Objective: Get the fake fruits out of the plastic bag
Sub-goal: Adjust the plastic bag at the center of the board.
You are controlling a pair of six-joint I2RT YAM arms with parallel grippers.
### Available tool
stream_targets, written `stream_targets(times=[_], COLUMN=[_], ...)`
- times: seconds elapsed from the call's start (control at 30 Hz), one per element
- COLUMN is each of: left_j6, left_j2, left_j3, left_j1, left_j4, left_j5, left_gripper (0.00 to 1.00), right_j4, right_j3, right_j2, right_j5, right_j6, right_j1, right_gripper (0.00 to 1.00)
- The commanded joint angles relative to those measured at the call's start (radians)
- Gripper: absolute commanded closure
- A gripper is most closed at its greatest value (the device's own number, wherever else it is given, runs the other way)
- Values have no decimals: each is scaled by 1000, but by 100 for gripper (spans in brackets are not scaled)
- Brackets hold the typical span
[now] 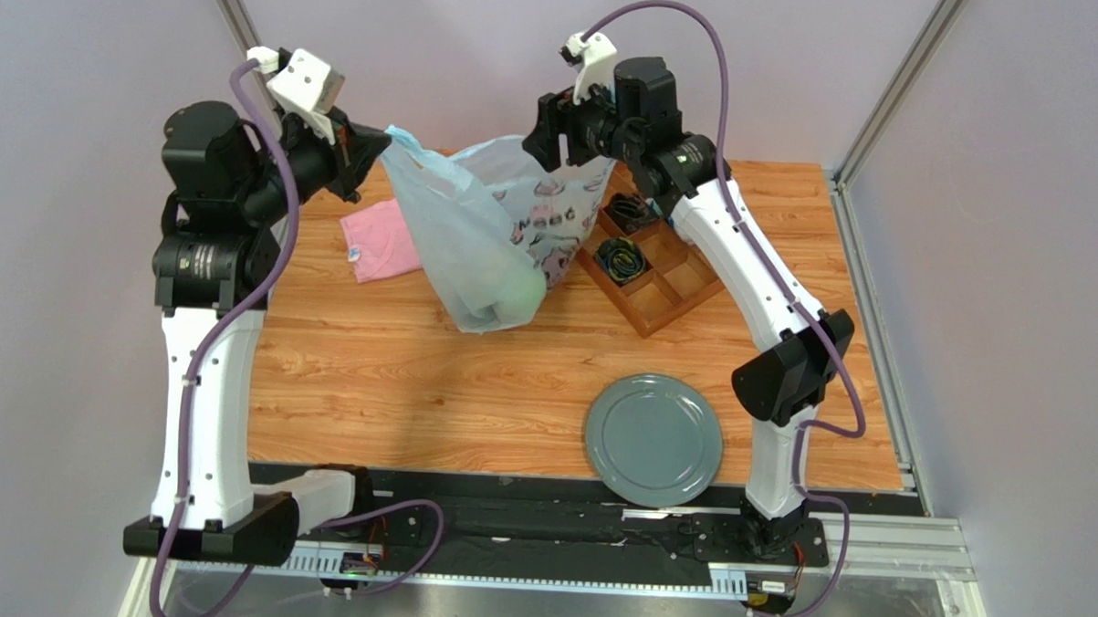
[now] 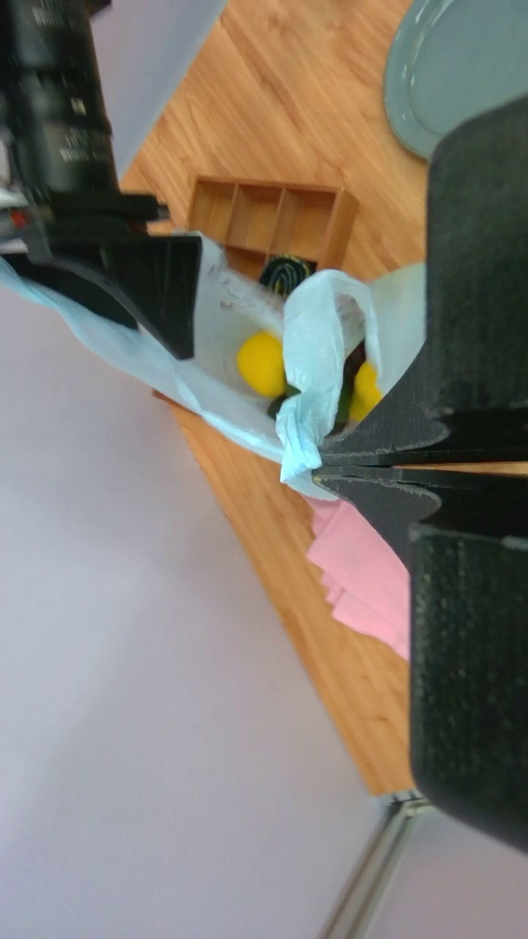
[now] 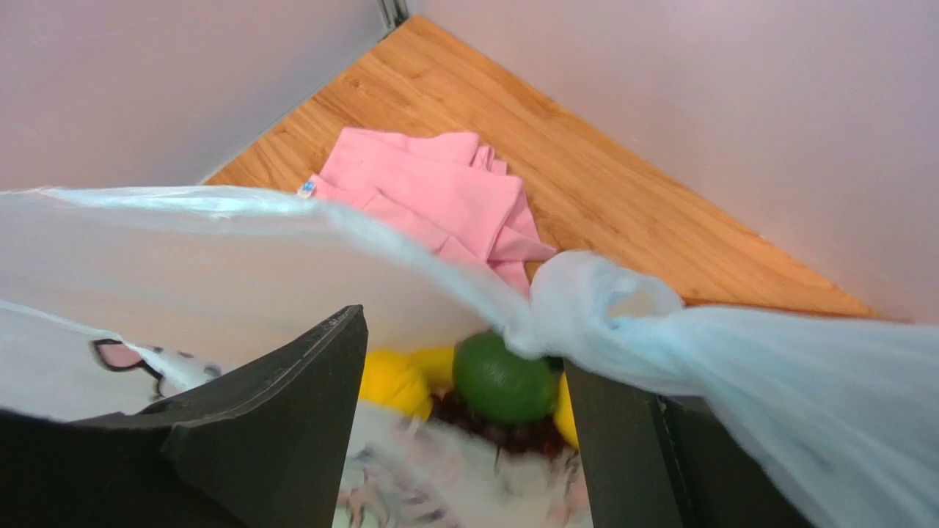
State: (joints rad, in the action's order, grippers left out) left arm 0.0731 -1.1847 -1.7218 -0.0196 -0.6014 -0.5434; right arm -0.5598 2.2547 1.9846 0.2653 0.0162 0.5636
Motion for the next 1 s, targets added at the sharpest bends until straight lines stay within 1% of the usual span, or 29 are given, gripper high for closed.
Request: stream_targets(times=[0.0, 0.03, 0.07, 0.1, 0.13, 0.17, 0.2, 0.23, 0.27, 0.3, 0.33, 0.37, 0.43, 0.47, 0.57, 0.63, 0.7, 0.73, 0.77, 0.8, 0.83, 0.87, 0.93, 0.97], left_j6=[-15, -27, -32, -38, -47, -52, -53, -47, -42, -35, -32, -33, -38, -36, -33, -22, -7, -3, 2, 13, 16, 14, -22, -32], left_j2=[112, 132, 151, 189, 207, 223, 244, 250, 252, 243, 237, 232, 244, 253, 281, 293, 309, 316, 323, 335, 341, 352, 372, 405], left_j3=[-1, 33, 71, 167, 221, 273, 371, 413, 453, 503, 522, 536, 565, 571, 571, 558, 544, 542, 544, 550, 551, 548, 541, 533], left_j1=[1, 1, 1, 1, 0, -5, -11, -19, -37, -45, -46, -46, -46, -46, -46, -46, -46, -46, -46, -46, -46, -46, -46, -46], left_j4=[2, -17, -55, -69, -80, -98, -104, -107, -112, -119, -124, -120, -107, -98, -104, -124, -135, -143, -146, -150, -158, -155, -118, -95], left_j5=[-110, -127, -165, -188, -214, -264, -282, -296, -302, -302, -302, -297, -283, -270, -253, -253, -245, -225, -214, -205, -193, -182, -159, -152], left_gripper=[100, 100, 100, 100, 100, 100, 100, 100, 100, 100, 100, 100, 100, 100, 100, 100, 100, 100, 100, 100, 100, 100, 100, 100], right_j4=[41, 41, 46, 52, 60, 60, 57, 55, 92, 118, 138, 139, 130, 67, 8, -37, -129, -168, -296, -363, -415, -483, -558, -606], right_j3=[-165, -269, -338, -401, -462, -575, -614, -654, -728, -766, -790, -814, -822, -811, -808, -793, -767, -727, -683, -638, -547, -509, -433, -437], right_j2=[-153, -174, -222, -243, -266, -286, -290, -291, -291, -284, -279, -276, -254, -239, -219, -210, -210, -210, -195, -184, -175, -159, -133, -118], right_j5=[30, 43, 55, 87, 133, 200, 386, 482, 573, 733, 800, 817, 824, 842, 855, 829, 784, 787, 858, 917, 980, 1077, 1111, 1095], right_j6=[36, 37, 44, 59, 62, 65, 67, 80, 105, 137, 142, 130, 102, 41, -2, -40, -122, -151, -194, -255, -266, -259, -251, -257], right_j1=[13, 13, 15, 13, 13, 13, 12, 13, 15, 22, 28, 32, 30, 30, 28, 28, 25, 24, 22, 12, 4, -1, 1, 5], right_gripper=[30, 29, 29, 25, 23, 21, 20, 19, 18, 16, 15, 13, 13, 12, 13, 13, 13, 12, 11, 9, 7, 3, 0, 0])
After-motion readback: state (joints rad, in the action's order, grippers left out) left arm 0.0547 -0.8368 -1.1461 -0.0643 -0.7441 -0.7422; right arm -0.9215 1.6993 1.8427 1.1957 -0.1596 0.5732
